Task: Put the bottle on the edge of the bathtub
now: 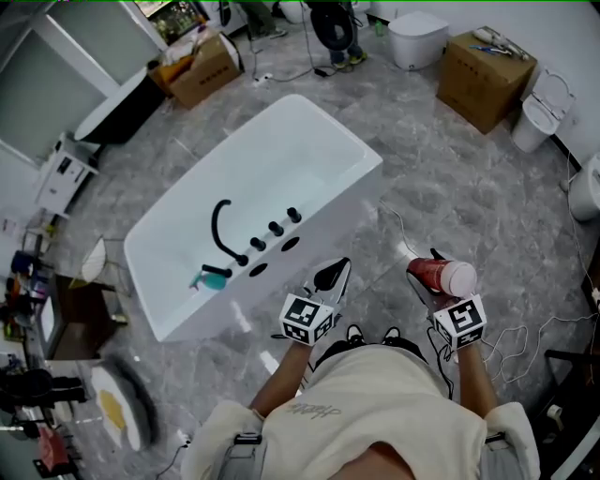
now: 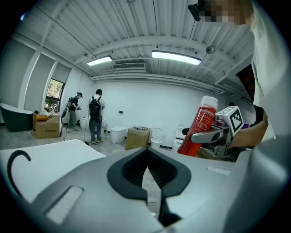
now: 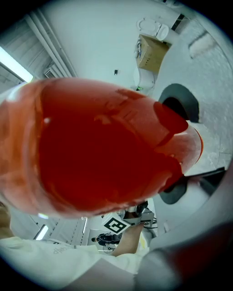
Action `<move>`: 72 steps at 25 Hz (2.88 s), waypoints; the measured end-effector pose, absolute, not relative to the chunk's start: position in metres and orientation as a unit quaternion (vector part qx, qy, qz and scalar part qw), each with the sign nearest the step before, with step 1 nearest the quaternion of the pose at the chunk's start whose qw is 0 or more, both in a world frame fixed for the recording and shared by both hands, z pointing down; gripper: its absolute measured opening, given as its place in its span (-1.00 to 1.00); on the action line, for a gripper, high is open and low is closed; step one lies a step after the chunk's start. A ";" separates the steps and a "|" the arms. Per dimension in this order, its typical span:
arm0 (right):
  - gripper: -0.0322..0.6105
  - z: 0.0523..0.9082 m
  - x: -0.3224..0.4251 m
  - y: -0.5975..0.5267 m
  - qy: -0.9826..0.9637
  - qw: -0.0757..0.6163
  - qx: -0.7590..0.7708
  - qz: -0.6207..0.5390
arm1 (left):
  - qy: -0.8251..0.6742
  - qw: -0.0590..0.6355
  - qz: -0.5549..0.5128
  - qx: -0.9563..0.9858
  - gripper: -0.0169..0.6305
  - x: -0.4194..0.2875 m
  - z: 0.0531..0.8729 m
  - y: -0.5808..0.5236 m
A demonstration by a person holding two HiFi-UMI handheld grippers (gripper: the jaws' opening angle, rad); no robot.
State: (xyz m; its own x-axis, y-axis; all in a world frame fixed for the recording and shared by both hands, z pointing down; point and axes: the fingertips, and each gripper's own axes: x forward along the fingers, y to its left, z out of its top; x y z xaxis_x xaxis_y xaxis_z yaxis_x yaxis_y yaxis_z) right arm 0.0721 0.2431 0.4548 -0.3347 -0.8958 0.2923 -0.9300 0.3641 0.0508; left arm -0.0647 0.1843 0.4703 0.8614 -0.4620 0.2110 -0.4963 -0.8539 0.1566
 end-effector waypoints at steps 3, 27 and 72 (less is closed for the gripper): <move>-0.03 0.457 0.064 0.235 -0.809 0.135 0.568 0.067 | -0.248 0.106 0.085 0.959 -0.91 -0.077 0.475 0.177; -0.03 0.509 0.087 0.083 -0.811 0.146 0.559 0.096 | -0.261 0.136 0.125 0.948 -0.91 -0.062 0.505 0.033; -0.02 0.818 0.091 -0.248 -0.859 0.277 0.412 0.125 | -0.417 0.302 0.187 0.837 -0.91 -0.085 0.639 -0.136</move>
